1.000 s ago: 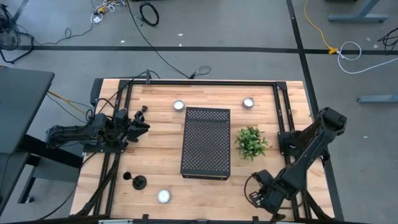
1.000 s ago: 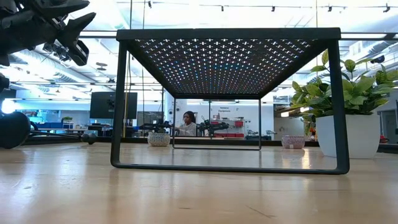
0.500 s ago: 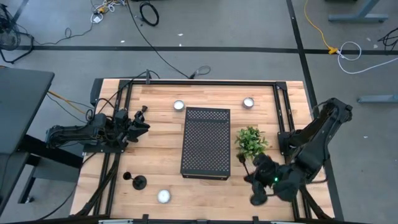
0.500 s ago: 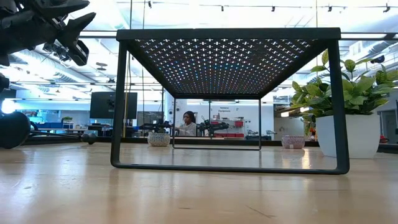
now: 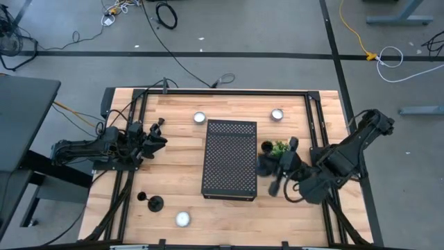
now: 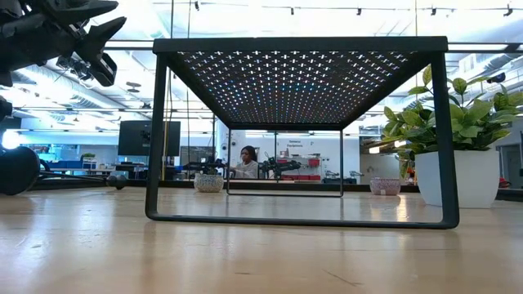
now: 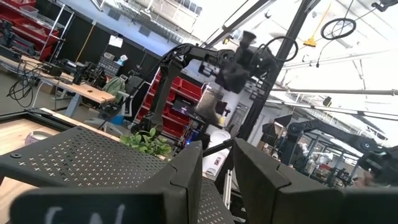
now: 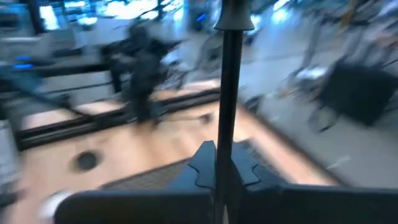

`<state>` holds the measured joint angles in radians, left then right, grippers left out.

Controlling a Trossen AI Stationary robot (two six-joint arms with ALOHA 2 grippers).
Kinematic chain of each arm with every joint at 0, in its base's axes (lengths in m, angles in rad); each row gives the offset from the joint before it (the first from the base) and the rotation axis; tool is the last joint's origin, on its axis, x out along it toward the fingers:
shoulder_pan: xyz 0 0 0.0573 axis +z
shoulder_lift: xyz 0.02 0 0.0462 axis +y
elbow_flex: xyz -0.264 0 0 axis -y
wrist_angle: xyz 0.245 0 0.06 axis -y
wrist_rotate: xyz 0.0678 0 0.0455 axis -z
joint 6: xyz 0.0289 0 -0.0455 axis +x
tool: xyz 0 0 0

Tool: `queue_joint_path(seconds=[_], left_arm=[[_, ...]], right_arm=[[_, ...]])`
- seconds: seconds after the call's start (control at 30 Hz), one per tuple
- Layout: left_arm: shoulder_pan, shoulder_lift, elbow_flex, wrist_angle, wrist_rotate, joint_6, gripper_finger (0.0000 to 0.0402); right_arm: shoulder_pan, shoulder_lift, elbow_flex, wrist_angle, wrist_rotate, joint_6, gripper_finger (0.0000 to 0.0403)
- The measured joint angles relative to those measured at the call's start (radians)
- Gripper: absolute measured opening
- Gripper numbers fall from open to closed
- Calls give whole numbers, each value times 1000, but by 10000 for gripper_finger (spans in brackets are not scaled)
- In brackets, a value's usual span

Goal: Pick & Place candle stick holders
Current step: Put the right black candle holder on the shelf

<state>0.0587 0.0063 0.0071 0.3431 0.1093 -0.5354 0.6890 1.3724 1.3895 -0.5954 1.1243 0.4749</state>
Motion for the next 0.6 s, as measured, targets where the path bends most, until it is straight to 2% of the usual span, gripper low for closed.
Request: queue_joint_path(seconds=[0.13,0.4,0.6], left_arm=[[0,0,0,0,0,0,94],[0,0,0,0,-2,29,94],[0,0,0,0,-3,31,94]], right_arm=[[-69,0,-77,168,25,-150,1],[-239,1,-275,638,-249,-440,1],[-330,-30,-391,758,-332,-454,1]])
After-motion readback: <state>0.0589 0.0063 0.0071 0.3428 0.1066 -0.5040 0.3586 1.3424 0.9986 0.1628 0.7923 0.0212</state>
